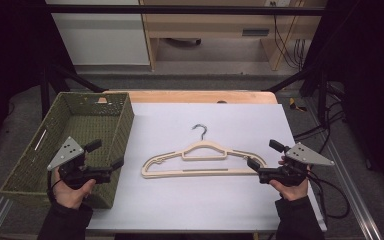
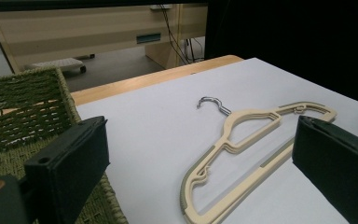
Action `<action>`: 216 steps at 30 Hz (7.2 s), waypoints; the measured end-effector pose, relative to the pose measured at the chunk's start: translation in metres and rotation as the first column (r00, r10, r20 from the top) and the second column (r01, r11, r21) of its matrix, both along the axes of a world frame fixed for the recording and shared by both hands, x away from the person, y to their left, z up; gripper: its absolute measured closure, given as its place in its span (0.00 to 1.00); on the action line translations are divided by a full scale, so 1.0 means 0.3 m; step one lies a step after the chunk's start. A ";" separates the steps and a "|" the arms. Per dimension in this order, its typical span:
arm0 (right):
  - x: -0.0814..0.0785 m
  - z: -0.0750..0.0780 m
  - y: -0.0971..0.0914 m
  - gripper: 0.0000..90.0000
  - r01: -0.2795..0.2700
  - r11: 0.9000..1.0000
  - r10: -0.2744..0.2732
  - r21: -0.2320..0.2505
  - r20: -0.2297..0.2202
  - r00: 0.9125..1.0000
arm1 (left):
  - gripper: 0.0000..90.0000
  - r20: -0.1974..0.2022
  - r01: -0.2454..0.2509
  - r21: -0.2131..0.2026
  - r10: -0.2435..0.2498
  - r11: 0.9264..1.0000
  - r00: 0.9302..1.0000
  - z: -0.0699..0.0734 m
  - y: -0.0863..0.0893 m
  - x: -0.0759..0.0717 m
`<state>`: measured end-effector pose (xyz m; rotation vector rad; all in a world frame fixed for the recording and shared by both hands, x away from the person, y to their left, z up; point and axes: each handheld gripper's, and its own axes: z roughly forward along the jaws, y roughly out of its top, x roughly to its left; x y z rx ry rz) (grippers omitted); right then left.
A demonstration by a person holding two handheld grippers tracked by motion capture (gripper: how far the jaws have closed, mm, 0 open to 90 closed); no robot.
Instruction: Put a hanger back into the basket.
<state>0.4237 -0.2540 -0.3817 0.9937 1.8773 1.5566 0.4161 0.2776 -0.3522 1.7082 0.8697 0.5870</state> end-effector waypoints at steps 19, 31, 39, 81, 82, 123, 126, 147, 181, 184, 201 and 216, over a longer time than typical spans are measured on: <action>0.009 -0.005 0.020 0.04 -0.009 1.000 0.009 -0.007 -0.010 1.000 | 0.05 -0.036 0.081 0.067 -0.079 0.994 0.996 0.017 -0.164 0.045; 0.020 -0.013 0.027 0.05 -0.018 1.000 0.018 -0.017 -0.023 1.000 | 0.07 -0.101 0.158 0.123 -0.146 0.980 0.984 -0.010 -0.304 0.121; 0.025 -0.014 0.025 0.05 -0.028 0.999 0.028 -0.021 -0.024 0.999 | 0.11 -0.158 0.165 0.148 -0.141 0.975 0.977 -0.054 -0.384 0.207; 0.047 -0.047 0.054 0.07 -0.058 0.997 0.055 -0.046 -0.069 0.996 | 0.74 -0.378 0.273 0.461 -0.092 0.844 0.921 -0.369 -0.512 0.435; 0.047 -0.047 0.054 0.07 -0.058 0.997 0.055 -0.046 -0.069 0.996 | 0.74 -0.378 0.273 0.461 -0.092 0.844 0.921 -0.369 -0.512 0.435; 0.050 -0.053 0.063 0.11 -0.077 0.996 0.074 -0.043 -0.075 0.994 | 0.79 -0.447 0.346 0.409 -0.145 0.844 0.883 -0.369 -0.543 0.327; 0.054 -0.058 0.069 0.12 -0.080 0.996 0.076 -0.042 -0.081 0.994 | 0.87 -0.445 0.328 0.414 -0.126 0.849 0.887 -0.368 -0.544 0.328; 0.175 -0.082 0.249 0.27 -0.125 0.991 0.115 -0.048 -0.166 0.979 | 0.88 -0.243 0.246 0.429 -0.151 0.869 0.958 -0.207 -0.565 0.160; 0.416 -0.141 0.457 0.87 -0.088 0.991 0.046 -0.105 -0.350 0.936 | 0.88 -0.196 0.238 0.461 -0.164 0.855 0.967 -0.208 -0.591 0.069; 0.420 -0.141 0.461 0.93 -0.106 0.989 0.061 -0.104 -0.369 0.928 | 0.88 -0.200 0.244 0.476 -0.166 0.845 0.966 -0.211 -0.590 0.070; 0.342 -0.105 0.466 0.99 -0.069 0.991 0.028 -0.111 -0.332 0.943 | 0.86 -0.228 0.276 0.477 -0.186 0.834 0.956 -0.267 -0.607 0.052; 0.243 -0.072 0.416 0.99 -0.111 0.991 0.092 -0.076 -0.218 0.972 | 0.45 -0.200 0.280 0.242 -0.234 0.929 0.951 -0.210 -0.609 0.119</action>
